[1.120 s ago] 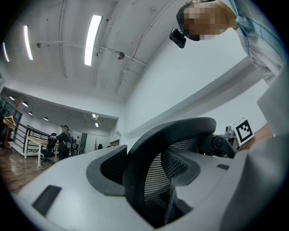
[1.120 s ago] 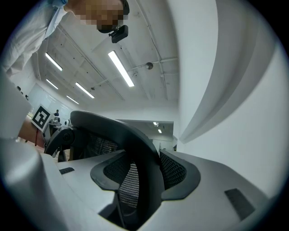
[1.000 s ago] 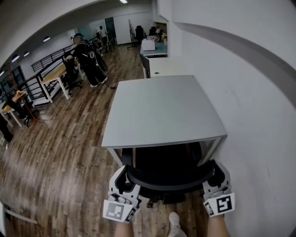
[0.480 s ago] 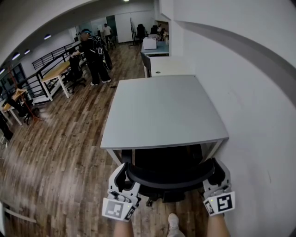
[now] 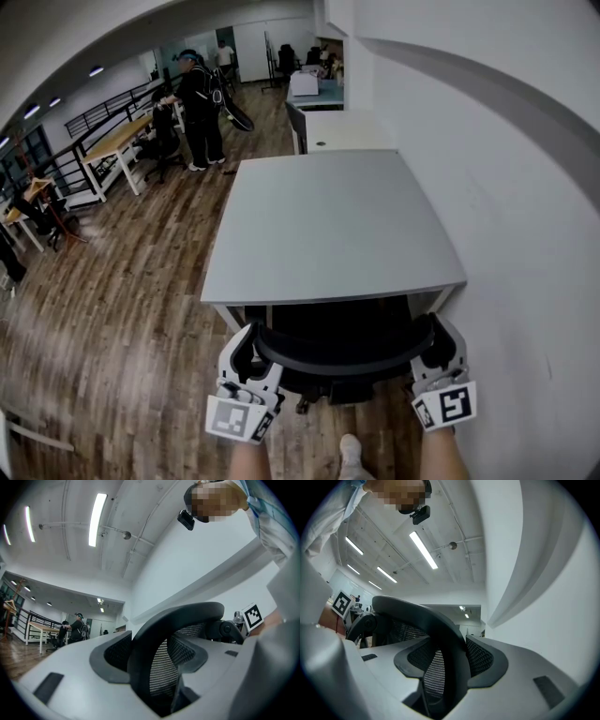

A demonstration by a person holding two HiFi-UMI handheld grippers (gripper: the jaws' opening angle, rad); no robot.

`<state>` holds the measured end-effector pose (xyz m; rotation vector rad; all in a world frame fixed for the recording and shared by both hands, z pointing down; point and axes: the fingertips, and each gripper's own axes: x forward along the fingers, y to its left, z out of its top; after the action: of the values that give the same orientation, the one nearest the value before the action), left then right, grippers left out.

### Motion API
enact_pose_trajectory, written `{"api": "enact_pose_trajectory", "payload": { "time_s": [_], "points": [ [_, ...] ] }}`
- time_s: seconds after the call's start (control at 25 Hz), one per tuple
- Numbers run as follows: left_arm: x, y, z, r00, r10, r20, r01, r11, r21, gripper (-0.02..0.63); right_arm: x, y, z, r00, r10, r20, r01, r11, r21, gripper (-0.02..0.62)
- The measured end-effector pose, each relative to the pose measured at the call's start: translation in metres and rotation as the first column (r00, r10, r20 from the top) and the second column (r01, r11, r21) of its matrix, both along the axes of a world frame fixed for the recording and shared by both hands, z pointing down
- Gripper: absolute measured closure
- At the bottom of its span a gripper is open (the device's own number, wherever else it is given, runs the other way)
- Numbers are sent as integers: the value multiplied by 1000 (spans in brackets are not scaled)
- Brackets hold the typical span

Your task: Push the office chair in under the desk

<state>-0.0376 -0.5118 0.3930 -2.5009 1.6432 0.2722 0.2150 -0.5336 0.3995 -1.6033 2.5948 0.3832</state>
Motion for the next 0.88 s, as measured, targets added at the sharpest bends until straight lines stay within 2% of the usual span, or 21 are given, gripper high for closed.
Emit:
{"api": "enact_pose_trajectory", "payload": {
  "time_s": [0.88],
  "points": [
    [-3,-70,1,999,-34,-3,34,999,-12,374,-2,-78,4,999,-32,5,32,999,-24,379]
  ]
}}
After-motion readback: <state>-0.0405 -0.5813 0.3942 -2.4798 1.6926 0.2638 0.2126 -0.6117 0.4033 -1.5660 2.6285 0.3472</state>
